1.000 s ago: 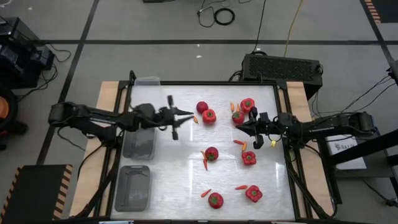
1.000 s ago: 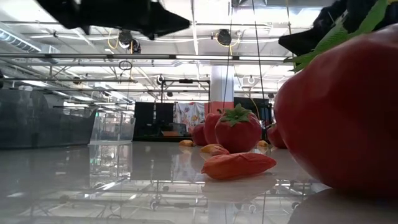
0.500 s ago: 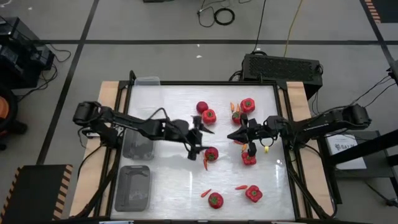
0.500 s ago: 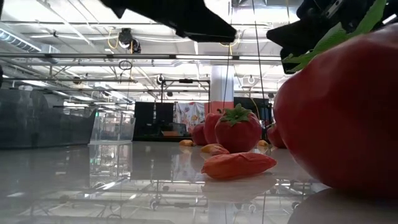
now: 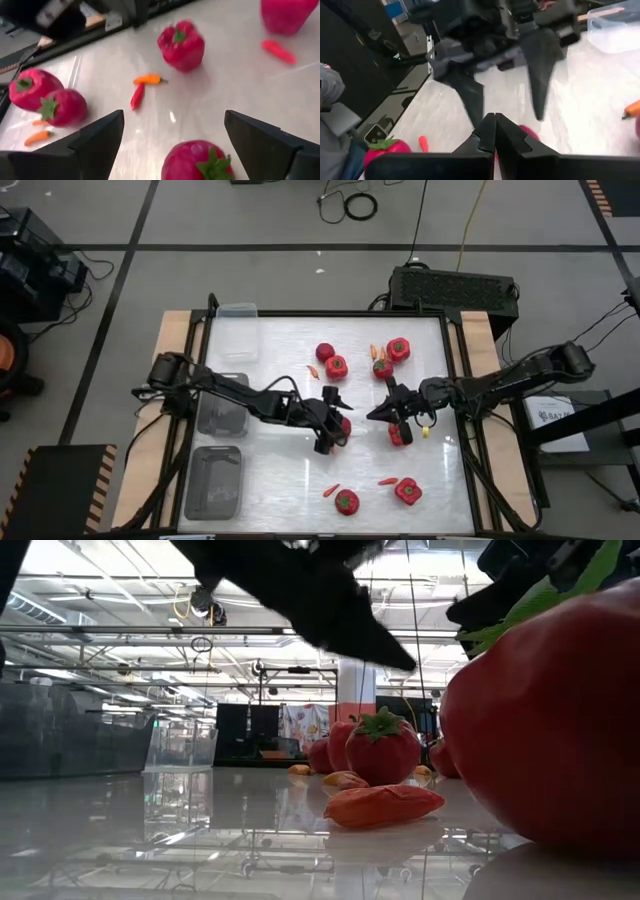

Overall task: Sort produce into baskets
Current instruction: Put the tomato into the transparent bin

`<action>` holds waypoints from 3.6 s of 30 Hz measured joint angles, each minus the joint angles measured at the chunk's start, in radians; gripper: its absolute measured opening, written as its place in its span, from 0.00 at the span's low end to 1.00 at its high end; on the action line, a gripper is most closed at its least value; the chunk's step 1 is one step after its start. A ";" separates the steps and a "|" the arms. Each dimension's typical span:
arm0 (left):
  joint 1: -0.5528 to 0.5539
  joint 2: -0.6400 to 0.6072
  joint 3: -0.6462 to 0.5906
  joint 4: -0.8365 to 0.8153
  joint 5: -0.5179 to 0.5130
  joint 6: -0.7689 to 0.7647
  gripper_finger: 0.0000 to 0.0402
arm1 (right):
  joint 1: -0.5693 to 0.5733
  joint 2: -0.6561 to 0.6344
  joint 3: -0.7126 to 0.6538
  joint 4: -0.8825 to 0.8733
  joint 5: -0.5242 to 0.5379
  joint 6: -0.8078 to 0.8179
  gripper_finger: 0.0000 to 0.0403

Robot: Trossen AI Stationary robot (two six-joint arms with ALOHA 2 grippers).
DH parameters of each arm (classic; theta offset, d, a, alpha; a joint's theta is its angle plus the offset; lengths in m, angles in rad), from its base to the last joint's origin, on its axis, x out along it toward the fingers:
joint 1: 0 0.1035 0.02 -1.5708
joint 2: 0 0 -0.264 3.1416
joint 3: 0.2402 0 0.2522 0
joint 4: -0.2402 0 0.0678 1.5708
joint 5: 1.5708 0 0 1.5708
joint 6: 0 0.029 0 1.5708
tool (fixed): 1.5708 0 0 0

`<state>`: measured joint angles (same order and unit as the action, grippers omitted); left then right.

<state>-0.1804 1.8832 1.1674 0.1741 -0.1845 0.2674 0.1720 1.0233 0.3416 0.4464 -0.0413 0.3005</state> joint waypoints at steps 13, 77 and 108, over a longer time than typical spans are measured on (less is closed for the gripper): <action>0.006 0.072 0.002 -0.005 0.045 -0.128 0.88 | 0.053 0.000 0.000 -0.034 0.019 -0.025 0.00; 0.169 -0.478 0.002 -0.896 -0.261 -0.151 0.75 | 0.010 0.000 -0.001 -0.002 0.068 -0.108 0.00; 1.136 -0.533 -0.144 -1.013 0.034 -0.131 0.83 | 0.010 0.000 -0.002 0.014 0.075 -0.131 0.00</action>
<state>0.9552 1.3499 1.0233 -0.8392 -0.1501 0.1360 0.1822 1.0229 0.3401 0.4606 0.0334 0.1692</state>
